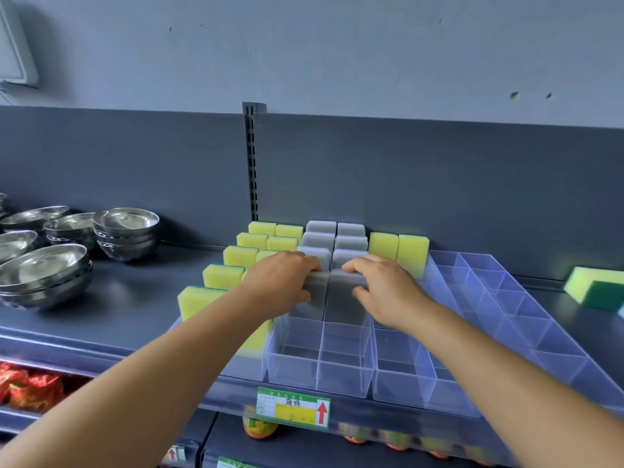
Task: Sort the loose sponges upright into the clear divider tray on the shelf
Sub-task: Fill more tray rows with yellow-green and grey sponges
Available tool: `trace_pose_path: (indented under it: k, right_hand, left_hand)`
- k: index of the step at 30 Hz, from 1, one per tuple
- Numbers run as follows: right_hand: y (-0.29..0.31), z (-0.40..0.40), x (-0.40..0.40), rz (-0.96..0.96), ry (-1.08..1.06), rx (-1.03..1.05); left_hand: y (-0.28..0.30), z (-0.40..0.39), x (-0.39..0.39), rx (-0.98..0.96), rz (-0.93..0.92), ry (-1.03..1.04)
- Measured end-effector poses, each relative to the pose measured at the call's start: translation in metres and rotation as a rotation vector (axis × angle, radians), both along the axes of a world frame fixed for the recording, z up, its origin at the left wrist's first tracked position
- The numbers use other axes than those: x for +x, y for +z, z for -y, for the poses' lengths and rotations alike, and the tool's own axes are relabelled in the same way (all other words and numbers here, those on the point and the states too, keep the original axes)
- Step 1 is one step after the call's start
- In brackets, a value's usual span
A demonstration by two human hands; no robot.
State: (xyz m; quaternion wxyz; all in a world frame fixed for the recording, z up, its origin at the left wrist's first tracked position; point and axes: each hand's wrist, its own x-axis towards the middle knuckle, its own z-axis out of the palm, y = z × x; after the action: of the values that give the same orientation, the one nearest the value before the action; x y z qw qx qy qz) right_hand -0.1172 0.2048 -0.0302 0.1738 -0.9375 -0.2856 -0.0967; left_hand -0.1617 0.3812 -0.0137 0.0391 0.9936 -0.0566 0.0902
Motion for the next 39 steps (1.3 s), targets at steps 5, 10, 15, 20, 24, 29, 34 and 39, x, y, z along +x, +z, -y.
trace_pose_path:
  k: [5, 10, 15, 20, 24, 29, 34, 39]
  right_hand:
    - [0.009, 0.007, -0.010, -0.014, -0.012, -0.039]
    - [0.019, 0.037, -0.020, 0.002, -0.074, -0.068]
    - [0.022, 0.088, -0.023, -0.014, -0.182, -0.125]
    - [0.021, 0.153, -0.025, -0.027, -0.277, -0.141]
    - [0.020, 0.212, -0.026, -0.017, -0.333, -0.163]
    - [0.019, 0.287, -0.026, -0.032, -0.377, -0.183]
    - [0.017, 0.362, -0.023, -0.053, -0.425, -0.176]
    - [0.018, 0.426, -0.021, -0.077, -0.470, -0.132]
  left_hand:
    - [0.006, 0.001, 0.000, 0.034, 0.003, 0.006]
    - [0.020, 0.028, -0.003, 0.033, 0.071, -0.073]
    - [0.024, 0.087, 0.004, 0.039, 0.079, -0.200]
    - [0.019, 0.152, 0.016, 0.064, 0.073, -0.284]
    - [0.015, 0.206, 0.026, 0.074, 0.065, -0.325]
    - [0.012, 0.282, 0.033, 0.050, 0.048, -0.367]
    - [0.008, 0.357, 0.045, 0.028, 0.021, -0.396]
    - [0.003, 0.422, 0.057, 0.008, 0.014, -0.426]
